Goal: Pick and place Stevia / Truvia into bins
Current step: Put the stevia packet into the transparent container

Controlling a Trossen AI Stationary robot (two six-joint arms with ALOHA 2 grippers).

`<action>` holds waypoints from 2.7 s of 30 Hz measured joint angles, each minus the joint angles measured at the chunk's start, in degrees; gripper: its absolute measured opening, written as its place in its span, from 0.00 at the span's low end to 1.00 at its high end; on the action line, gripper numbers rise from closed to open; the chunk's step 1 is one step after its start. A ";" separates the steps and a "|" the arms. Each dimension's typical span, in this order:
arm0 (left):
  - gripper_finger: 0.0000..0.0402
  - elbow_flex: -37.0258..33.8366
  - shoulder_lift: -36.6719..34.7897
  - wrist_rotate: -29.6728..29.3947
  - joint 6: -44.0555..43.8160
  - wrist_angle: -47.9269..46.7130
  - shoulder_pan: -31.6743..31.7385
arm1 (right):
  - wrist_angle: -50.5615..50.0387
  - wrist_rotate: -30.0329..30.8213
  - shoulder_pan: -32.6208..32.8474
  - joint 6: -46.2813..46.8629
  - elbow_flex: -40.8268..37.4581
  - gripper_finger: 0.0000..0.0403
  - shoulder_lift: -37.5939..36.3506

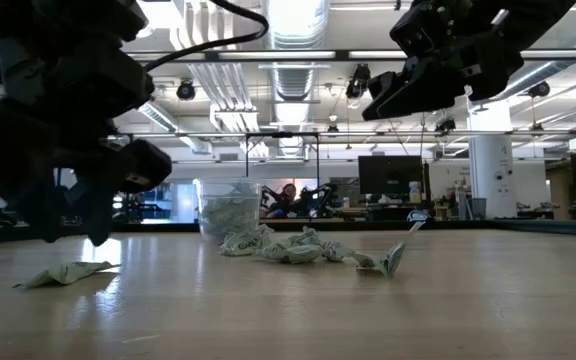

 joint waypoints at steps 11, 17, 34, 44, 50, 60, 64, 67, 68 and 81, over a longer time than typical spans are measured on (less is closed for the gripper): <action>0.31 0.13 2.21 -5.24 -0.97 5.14 -3.97 | 0.13 -0.01 0.00 -0.02 -0.02 0.31 0.87; 0.31 0.13 2.18 -6.53 -0.60 5.37 -4.90 | 0.09 -0.01 0.00 0.25 -0.02 0.32 0.87; 0.31 -0.63 2.21 -9.46 -0.60 7.39 -6.34 | 0.05 -0.01 0.00 1.09 -0.02 0.30 0.87; 0.31 -1.44 2.21 -9.44 -0.59 8.31 -6.73 | 0.00 -0.01 0.00 1.07 -0.02 0.29 0.87; 0.31 -1.66 3.80 -9.98 -0.53 9.20 -6.72 | -0.31 0.00 0.00 1.06 -0.02 0.28 0.89; 0.31 -1.64 6.05 -10.05 -1.00 10.79 -6.79 | -0.43 -0.01 0.02 1.05 -0.02 0.28 0.89; 0.31 -1.64 6.41 -10.10 -1.06 11.34 -6.78 | -0.44 -0.01 0.02 1.05 -0.02 0.27 0.89; 0.29 -1.64 6.45 -10.10 -1.06 11.54 -6.79 | -0.47 -0.01 0.02 1.05 -0.02 0.27 0.89; 0.28 -1.64 6.45 -10.10 -1.06 11.65 -6.79 | -0.46 -0.01 0.02 1.05 -0.02 0.27 0.89; 0.01 -1.64 6.47 -9.93 -1.04 11.64 -6.79 | -0.46 -0.01 0.02 1.05 -0.02 0.28 0.89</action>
